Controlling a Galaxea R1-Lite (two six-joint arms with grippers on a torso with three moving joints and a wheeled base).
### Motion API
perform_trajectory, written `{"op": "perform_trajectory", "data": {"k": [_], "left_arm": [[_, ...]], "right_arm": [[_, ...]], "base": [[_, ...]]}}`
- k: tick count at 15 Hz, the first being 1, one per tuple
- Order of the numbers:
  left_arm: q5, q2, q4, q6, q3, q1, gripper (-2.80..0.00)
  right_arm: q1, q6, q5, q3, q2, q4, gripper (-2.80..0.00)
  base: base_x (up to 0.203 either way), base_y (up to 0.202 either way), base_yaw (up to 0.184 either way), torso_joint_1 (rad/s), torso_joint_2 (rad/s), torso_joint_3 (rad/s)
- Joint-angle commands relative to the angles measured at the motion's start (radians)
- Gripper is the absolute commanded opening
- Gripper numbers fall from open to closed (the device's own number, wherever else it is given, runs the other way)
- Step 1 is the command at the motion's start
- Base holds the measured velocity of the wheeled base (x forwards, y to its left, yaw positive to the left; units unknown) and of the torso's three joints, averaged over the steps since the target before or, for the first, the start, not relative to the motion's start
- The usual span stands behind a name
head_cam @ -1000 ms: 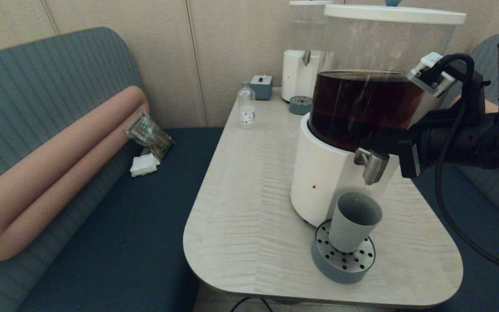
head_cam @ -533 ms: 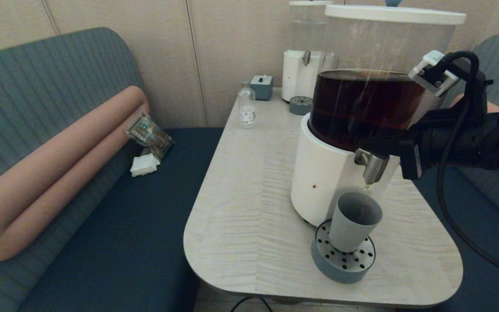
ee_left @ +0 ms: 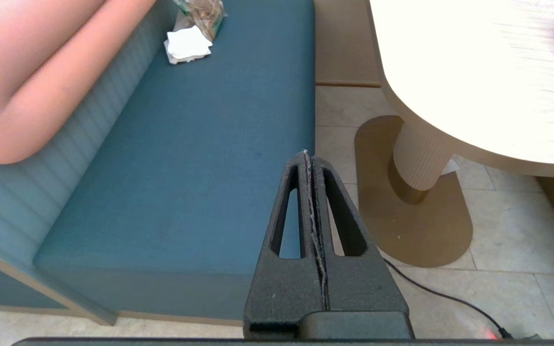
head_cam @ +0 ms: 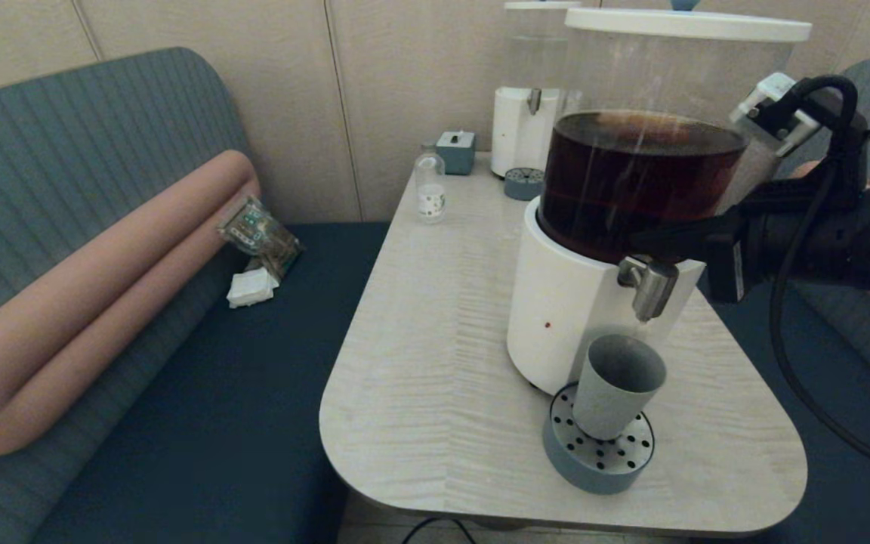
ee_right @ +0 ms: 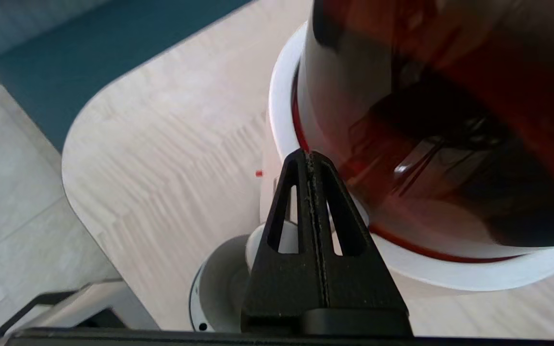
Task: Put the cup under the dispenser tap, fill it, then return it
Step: Turn on the faucet, then turn off the faucet
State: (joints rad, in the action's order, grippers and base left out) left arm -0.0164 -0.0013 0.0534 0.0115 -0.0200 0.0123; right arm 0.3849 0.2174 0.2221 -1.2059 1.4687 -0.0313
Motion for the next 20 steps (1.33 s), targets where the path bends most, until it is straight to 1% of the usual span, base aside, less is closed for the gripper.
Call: {"op": "perform_trajectory", "data": {"k": [1, 4, 6, 8, 9, 10, 11, 12, 13, 15, 18, 20], "left_arm": [[0.0, 0.001, 0.0, 0.001, 0.0, 0.0, -2.8], [0.0, 0.0, 0.0, 0.001, 0.0, 0.0, -2.8], [0.0, 0.001, 0.0, 0.001, 0.0, 0.0, -2.8], [0.0, 0.001, 0.0, 0.001, 0.0, 0.0, -2.8], [0.0, 0.0, 0.0, 0.001, 0.0, 0.0, -2.8], [0.0, 0.0, 0.0, 0.001, 0.0, 0.0, -2.8], [0.0, 0.001, 0.0, 0.001, 0.0, 0.0, -2.8], [0.0, 0.0, 0.0, 0.001, 0.0, 0.0, -2.8], [0.0, 0.001, 0.0, 0.001, 0.0, -0.001, -2.8], [0.0, 0.001, 0.0, 0.001, 0.0, 0.0, -2.8], [0.0, 0.001, 0.0, 0.001, 0.0, 0.0, -2.8], [0.0, 0.001, 0.0, 0.001, 0.0, -0.001, -2.8]], "right_arm": [[-0.004, 0.001, 0.001, 0.015, -0.04, 0.007, -2.8], [-0.008, 0.0, -0.011, 0.061, -0.126, 0.008, -2.8], [-0.021, 0.002, -0.031, 0.149, -0.222, 0.008, -2.8], [-0.08, 0.0, -0.042, 0.218, -0.312, 0.006, -2.8], [-0.124, -0.007, -0.043, 0.246, -0.357, 0.002, -2.8], [-0.184, -0.019, -0.042, 0.269, -0.397, 0.001, -2.8], [-0.238, -0.042, -0.038, 0.284, -0.442, -0.002, -2.8], [-0.278, -0.083, -0.033, 0.295, -0.488, -0.006, -2.8], [-0.294, -0.119, -0.031, 0.3, -0.531, -0.011, -2.8], [-0.305, -0.148, -0.036, 0.31, -0.619, -0.043, -2.8], [-0.309, -0.158, -0.048, 0.336, -0.758, -0.101, -2.8], [-0.311, -0.156, -0.078, 0.383, -0.836, -0.11, -2.8]], "base": [[0.0, 0.0, 0.0, 0.0, 0.0, 0.0], [0.0, 0.0, 0.0, 0.0, 0.0, 0.0], [0.0, 0.0, 0.0, 0.0, 0.0, 0.0], [0.0, 0.0, 0.0, 0.0, 0.0, 0.0], [0.0, 0.0, 0.0, 0.0, 0.0, 0.0], [0.0, 0.0, 0.0, 0.0, 0.0, 0.0], [0.0, 0.0, 0.0, 0.0, 0.0, 0.0], [0.0, 0.0, 0.0, 0.0, 0.0, 0.0], [0.0, 0.0, 0.0, 0.0, 0.0, 0.0], [0.0, 0.0, 0.0, 0.0, 0.0, 0.0], [0.0, 0.0, 0.0, 0.0, 0.0, 0.0], [0.0, 0.0, 0.0, 0.0, 0.0, 0.0]]}}
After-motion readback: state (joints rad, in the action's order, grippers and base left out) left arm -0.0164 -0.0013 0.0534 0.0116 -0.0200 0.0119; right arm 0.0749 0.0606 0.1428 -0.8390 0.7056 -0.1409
